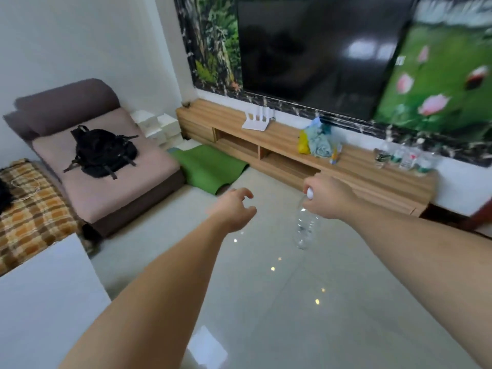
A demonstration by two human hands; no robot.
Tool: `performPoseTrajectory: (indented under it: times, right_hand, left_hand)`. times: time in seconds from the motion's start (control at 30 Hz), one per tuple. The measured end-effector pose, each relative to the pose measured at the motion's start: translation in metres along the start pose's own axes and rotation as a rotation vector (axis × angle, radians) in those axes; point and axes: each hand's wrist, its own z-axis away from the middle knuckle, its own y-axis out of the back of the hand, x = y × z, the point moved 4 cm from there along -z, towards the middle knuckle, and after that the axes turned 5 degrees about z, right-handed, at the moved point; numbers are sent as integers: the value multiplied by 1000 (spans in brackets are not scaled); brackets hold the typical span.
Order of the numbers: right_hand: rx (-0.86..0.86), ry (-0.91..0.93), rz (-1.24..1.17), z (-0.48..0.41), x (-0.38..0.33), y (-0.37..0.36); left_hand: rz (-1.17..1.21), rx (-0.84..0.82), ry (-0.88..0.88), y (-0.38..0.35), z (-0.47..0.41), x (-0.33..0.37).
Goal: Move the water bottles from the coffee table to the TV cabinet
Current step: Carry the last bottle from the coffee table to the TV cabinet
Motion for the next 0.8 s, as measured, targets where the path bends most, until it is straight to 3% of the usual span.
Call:
performPoseTrajectory:
  times: [0.4,0.8]
  right_hand:
    - [52,-398,23,39,213,37]
    - [32,-541,-263,-101,357,32]
  left_hand:
    - [-65,-198,-250,-126,-94,169]
    - [-97,-298,-323,-187,-282,253]
